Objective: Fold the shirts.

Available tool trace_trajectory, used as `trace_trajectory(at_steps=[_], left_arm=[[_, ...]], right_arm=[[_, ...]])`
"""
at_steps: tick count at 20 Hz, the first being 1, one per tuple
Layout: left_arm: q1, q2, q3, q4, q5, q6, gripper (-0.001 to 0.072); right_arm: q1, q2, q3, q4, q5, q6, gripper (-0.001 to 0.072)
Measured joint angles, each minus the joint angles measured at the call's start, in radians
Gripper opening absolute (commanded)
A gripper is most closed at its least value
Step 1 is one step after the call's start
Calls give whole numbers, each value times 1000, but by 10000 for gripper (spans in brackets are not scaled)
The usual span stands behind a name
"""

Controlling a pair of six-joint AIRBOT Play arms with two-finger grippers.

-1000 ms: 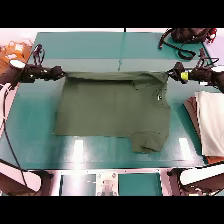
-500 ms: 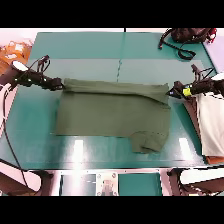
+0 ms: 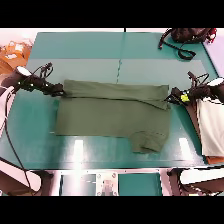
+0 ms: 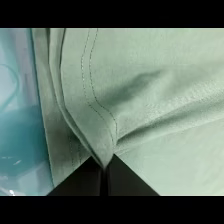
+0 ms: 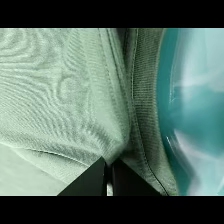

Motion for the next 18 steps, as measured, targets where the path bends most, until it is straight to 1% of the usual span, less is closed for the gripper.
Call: trace_trajectory(at_steps=[1,2,5,6,7,8,9,13,15,17,18], left_arm=[[0,-2,0,-1,-6,-10,538],[2,-2,3,-6,-24,-21,552],[0,-1,39,-1,-134,-68,549],[1,0,61,19,-184,-94,446],[2,-1,82,44,-236,-122,222],[2,-1,106,70,-291,-149,29],[1,0,124,91,-341,-171,25],[1,23,153,145,-489,-268,23],[2,77,122,161,-520,-302,23],[1,184,31,192,-513,-320,23],[1,247,-31,212,-494,-326,24]], right_arm=[[-1,0,0,-4,-2,0,339],[-2,0,3,-5,-3,0,345],[-14,6,50,-16,50,19,333],[-23,14,69,-27,71,32,304],[-33,28,85,-39,100,51,185],[-42,45,93,-55,125,71,71],[-51,66,93,-71,145,85,19],[-69,211,-11,-119,224,139,18],[-71,305,-100,-166,242,187,18],[-75,426,-218,-241,257,262,21],[-75,488,-278,-272,266,297,105]])
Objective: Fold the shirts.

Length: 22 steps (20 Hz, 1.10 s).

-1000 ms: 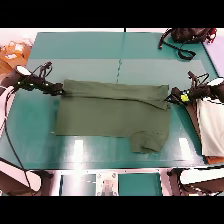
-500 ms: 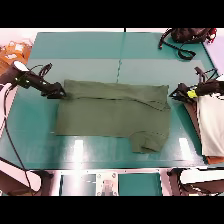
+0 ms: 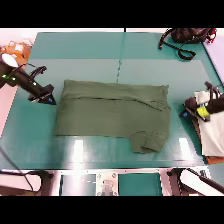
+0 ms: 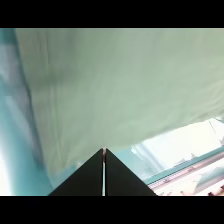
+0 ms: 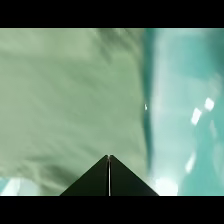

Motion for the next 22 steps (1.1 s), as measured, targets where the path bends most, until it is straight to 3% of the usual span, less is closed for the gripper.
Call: trace_trajectory(at_steps=[1,2,3,4,10,20,22], left_arm=[[0,66,-69,26,25,-5,25],[0,146,-148,42,53,-11,90],[0,218,-226,55,76,-18,423],[0,291,-311,68,106,-28,583],[0,525,-712,27,258,-86,583],[-1,541,-978,-229,581,-35,581],[-2,524,-991,-286,649,-5,448]], right_arm=[[0,67,-69,-18,7,34,325],[0,127,-134,-32,11,57,431],[0,189,-203,-37,15,77,431],[1,240,-264,-33,17,92,431],[12,368,-511,66,-40,107,413],[97,291,-560,159,-117,116,415],[100,287,-560,164,-121,117,416]])
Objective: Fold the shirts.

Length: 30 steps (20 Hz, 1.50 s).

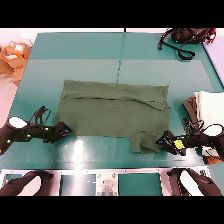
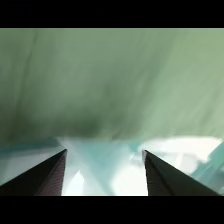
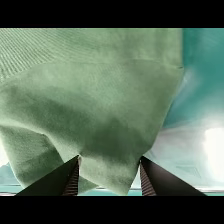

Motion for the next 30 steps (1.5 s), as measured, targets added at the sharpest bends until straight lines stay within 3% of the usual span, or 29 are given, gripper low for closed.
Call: trace_trajectory(at_steps=[2,4,6,8,10,13,15,18,24,30], left_arm=[[0,-10,-8,-37,79,30,411],[0,-15,-11,-60,128,50,214],[2,-18,-14,-77,159,69,213],[-11,-19,-16,-94,192,77,74],[-54,-21,-16,-104,225,83,25],[-119,-21,-5,-105,240,87,24],[-138,-13,24,-73,204,73,24],[-151,18,93,93,85,-24,24],[-205,82,163,283,-142,-135,24],[-279,86,274,328,-201,-195,23]], right_arm=[[2,-2,0,2,-4,4,416],[2,-3,-2,8,-8,7,416],[5,-4,-8,25,-10,7,415],[11,-4,-18,41,-15,8,393],[24,-4,-27,57,-25,6,156],[36,-4,-20,69,-26,-26,27],[39,-4,8,63,-8,-47,20],[42,-4,73,-16,38,-53,19],[42,5,159,-224,105,9,19],[42,-4,298,-178,106,14,20]])
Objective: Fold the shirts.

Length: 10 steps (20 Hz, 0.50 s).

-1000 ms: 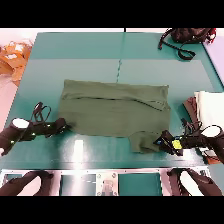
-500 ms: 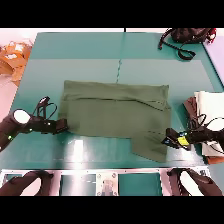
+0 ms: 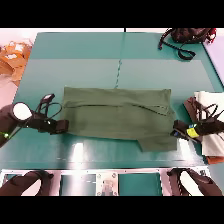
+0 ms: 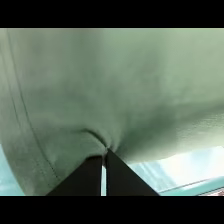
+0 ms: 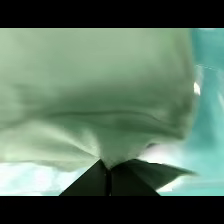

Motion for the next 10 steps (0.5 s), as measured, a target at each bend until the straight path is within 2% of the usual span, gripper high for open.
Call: trace_trajectory(at_steps=[4,10], left_arm=[[-8,-108,166,20,6,-24,24],[-12,-419,496,26,30,-35,24]], right_arm=[[0,-104,129,106,-71,-27,20],[1,-388,337,230,-195,-76,20]])
